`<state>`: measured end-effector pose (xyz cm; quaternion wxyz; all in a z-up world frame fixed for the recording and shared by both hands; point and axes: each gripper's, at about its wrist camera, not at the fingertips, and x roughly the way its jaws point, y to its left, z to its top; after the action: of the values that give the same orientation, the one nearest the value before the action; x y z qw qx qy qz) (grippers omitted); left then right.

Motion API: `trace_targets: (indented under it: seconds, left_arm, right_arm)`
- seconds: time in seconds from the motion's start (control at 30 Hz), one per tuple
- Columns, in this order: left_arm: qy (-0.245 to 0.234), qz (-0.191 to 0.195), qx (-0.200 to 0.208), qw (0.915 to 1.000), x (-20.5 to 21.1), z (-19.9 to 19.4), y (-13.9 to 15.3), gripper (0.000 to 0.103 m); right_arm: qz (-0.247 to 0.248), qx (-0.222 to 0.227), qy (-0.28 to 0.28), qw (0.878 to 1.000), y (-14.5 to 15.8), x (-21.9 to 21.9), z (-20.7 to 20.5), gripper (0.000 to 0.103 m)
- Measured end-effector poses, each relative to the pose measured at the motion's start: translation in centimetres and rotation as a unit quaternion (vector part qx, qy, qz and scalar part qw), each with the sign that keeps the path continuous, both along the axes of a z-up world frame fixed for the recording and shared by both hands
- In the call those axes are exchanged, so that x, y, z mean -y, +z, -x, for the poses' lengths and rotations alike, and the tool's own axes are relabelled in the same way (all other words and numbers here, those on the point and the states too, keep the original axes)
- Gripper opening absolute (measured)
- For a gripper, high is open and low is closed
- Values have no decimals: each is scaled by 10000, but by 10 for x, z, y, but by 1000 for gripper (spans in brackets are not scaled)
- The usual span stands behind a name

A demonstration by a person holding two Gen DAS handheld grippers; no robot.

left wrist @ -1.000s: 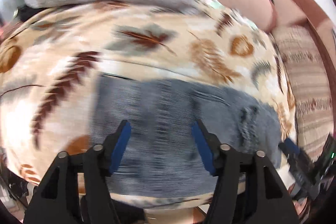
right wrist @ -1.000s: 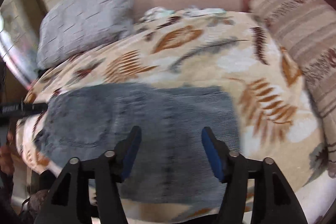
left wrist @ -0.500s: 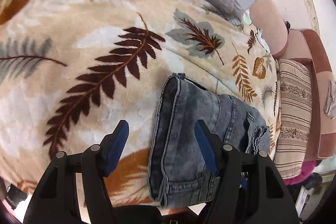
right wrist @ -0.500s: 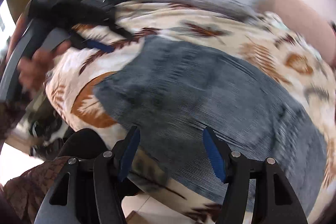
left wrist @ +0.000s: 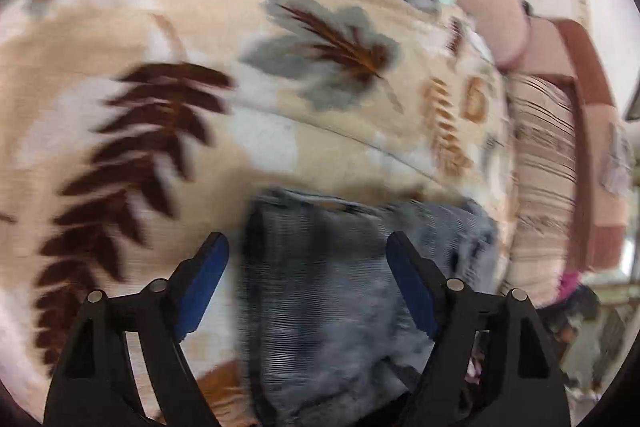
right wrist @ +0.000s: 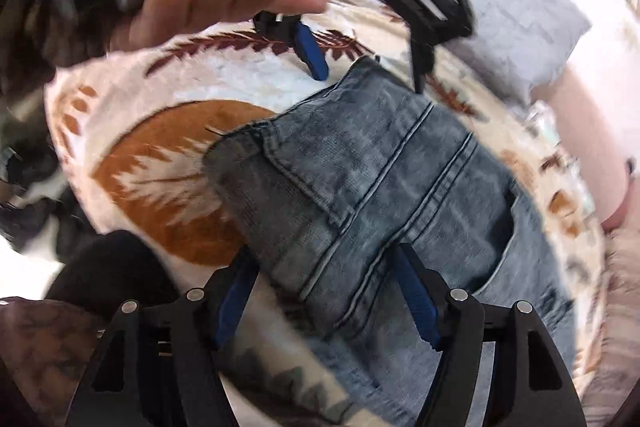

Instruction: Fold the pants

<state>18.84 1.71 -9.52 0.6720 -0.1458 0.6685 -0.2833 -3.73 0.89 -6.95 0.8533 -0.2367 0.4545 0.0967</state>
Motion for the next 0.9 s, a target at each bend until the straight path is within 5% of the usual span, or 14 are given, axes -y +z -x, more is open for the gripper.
trace_targets:
  seconds: [0.07, 0.1, 0.17, 0.23, 0.47, 0.63, 0.73, 0.83, 0.9]
  left_arm:
    - [-338, 101, 18, 9994, 12, 7, 0, 44]
    - [-443, 122, 46, 9989, 15, 9, 1, 28]
    - [-480, 34, 320, 9983, 19, 14, 10, 22]
    - [-482, 70, 469, 9977, 21, 19, 23, 19]
    - [-789, 252, 1087, 9906, 52, 48, 95, 18]
    - [-1369, 452, 1533, 9776, 129, 81, 140, 18]
    - [-1773, 441, 1588, 9703, 187, 99, 143, 18]
    - [-2146, 329, 1412, 9659, 253, 120, 124, 18]
    - [-2332, 113, 1296, 9637, 283, 133, 106, 18]
  right_arm:
    - [181, 229, 53, 9996, -3, -5, 2, 65]
    - [171, 268, 58, 9995, -3, -6, 2, 51]
    - [100, 248, 95, 9996, -2, -9, 3, 30]
    - [24, 336, 104, 9994, 5, -7, 8, 24]
    - [-939, 768, -473, 9915, 60, 43, 30, 23]
    - [-1690, 882, -1175, 9746, 89, 109, 55, 23]
    - [-2315, 720, -1831, 9527, 92, 170, 69, 23]
    - [-3050, 296, -2593, 9159, 69, 238, 80, 25]
    - [-3617, -109, -3061, 8805, 42, 279, 90, 32]
